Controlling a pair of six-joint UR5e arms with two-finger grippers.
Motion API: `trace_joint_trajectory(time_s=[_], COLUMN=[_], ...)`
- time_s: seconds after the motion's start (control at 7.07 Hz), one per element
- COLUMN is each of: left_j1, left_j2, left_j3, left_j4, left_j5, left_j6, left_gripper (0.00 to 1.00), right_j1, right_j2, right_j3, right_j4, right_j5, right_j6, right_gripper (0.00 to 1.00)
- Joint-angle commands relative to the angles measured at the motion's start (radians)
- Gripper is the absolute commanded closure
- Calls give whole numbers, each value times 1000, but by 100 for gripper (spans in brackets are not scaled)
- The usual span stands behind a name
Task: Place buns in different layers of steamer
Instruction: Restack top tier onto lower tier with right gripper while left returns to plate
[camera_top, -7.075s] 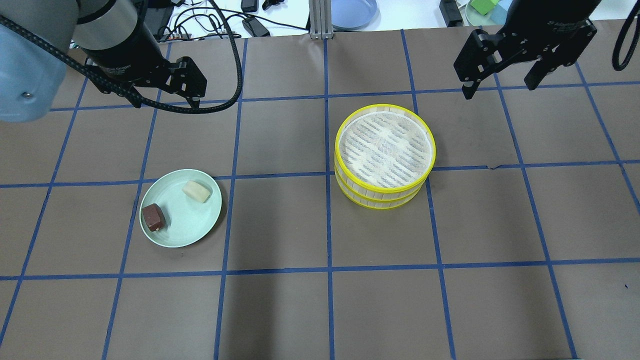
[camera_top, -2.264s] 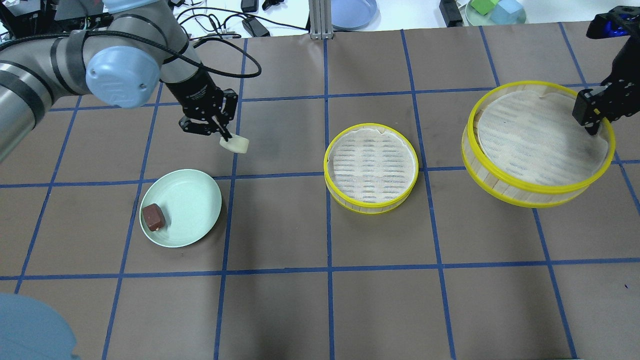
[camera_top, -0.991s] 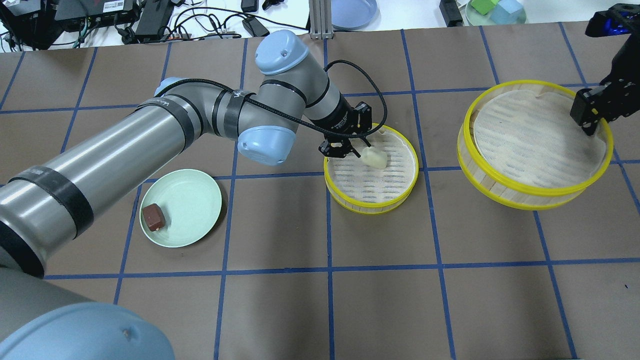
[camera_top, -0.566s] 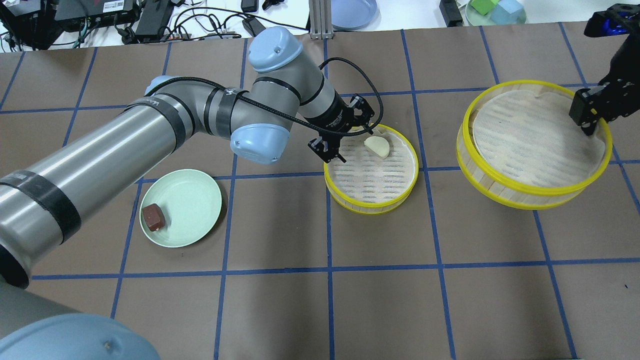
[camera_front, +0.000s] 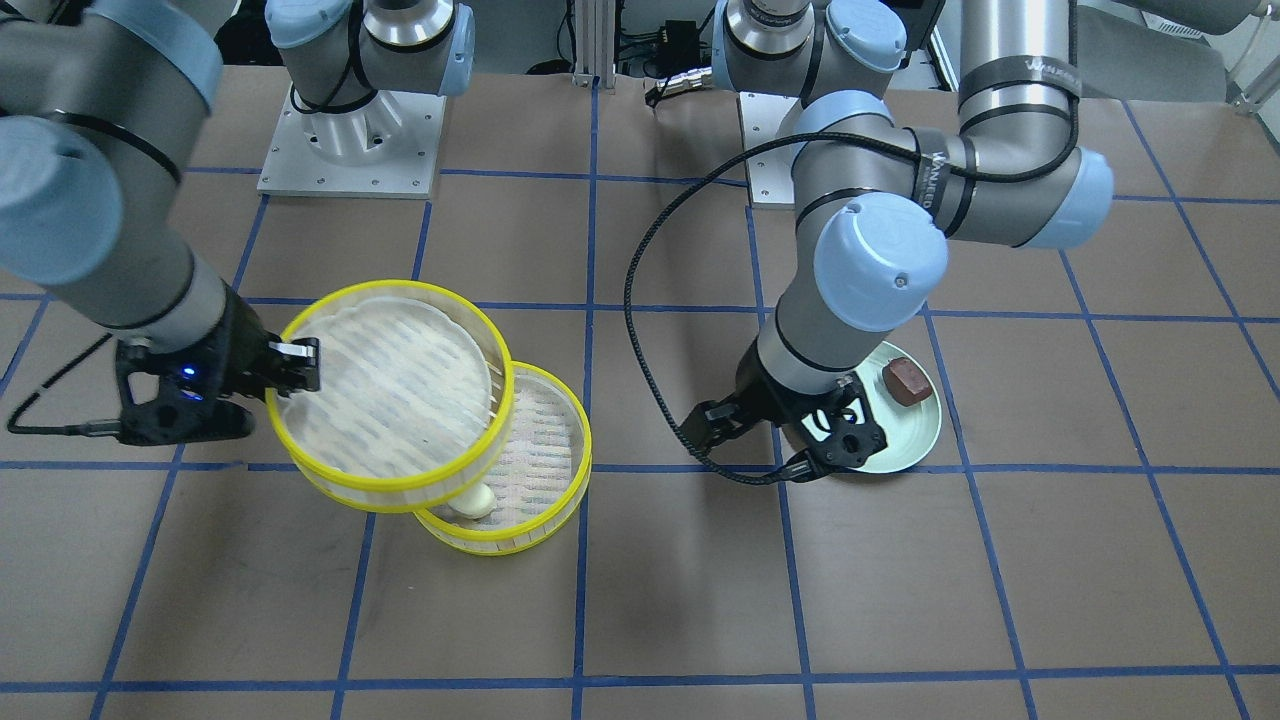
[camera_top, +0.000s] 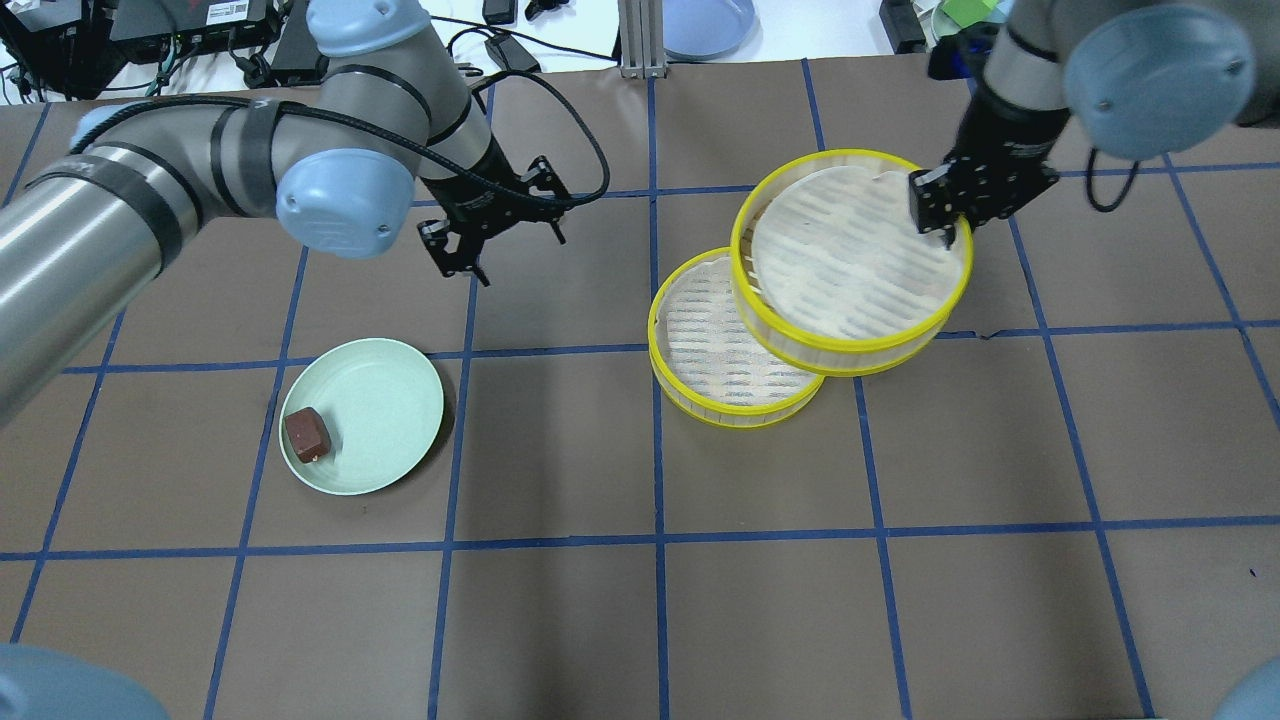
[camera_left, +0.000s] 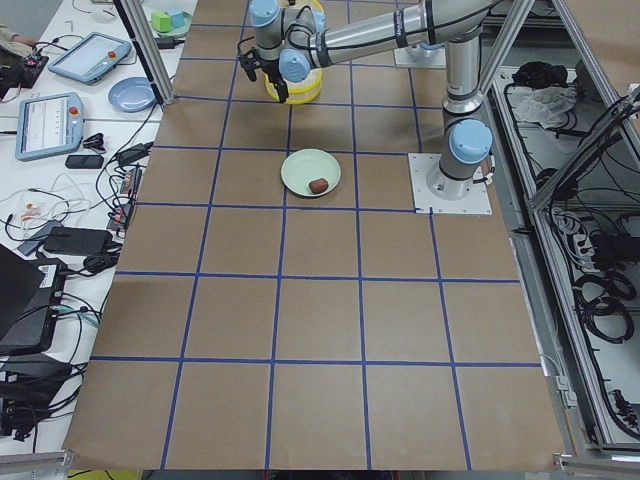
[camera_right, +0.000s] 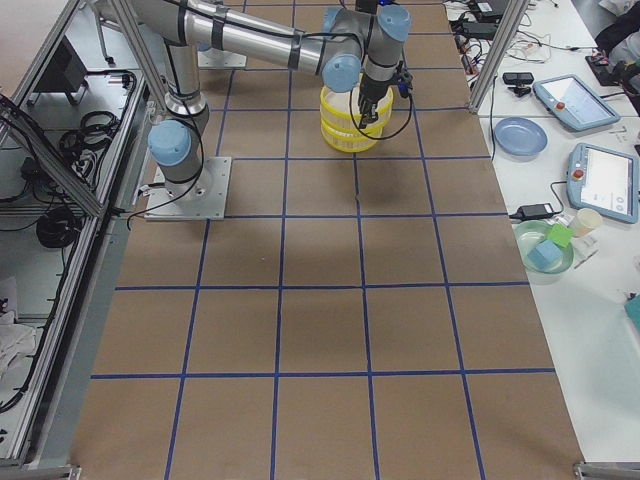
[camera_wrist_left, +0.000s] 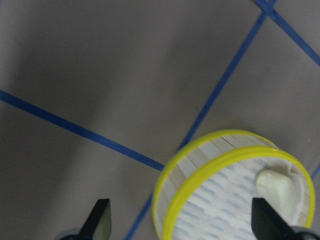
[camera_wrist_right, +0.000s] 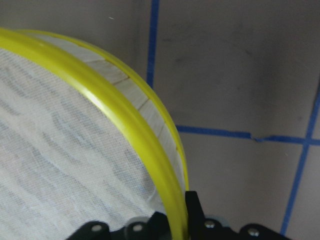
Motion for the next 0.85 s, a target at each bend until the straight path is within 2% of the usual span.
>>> trace_joint_trajectory(time_s=[0.0, 0.28, 0.42, 0.57, 0.71], left_j1=[122, 277, 303, 331, 380], left_j2=[46, 49, 49, 44, 20], left_j3=[-15, -60, -130, -166, -172], left_j4=[-180, -260, -260, -259, -260], left_j5=[116, 116, 118, 162, 164], left_j6=[215, 326, 351, 404, 420], left_gripper=[0, 0, 0, 0, 0], right_j1=[60, 67, 78, 83, 84], right_j2=[105, 121, 122, 122, 122], right_j3=[9, 19, 38, 49, 50], right_j4=[-171, -143, -140, -141, -140], right_j5=[49, 47, 46, 40, 40], right_j6=[79, 83, 73, 68, 61], right_gripper=[100, 100, 100, 100, 100])
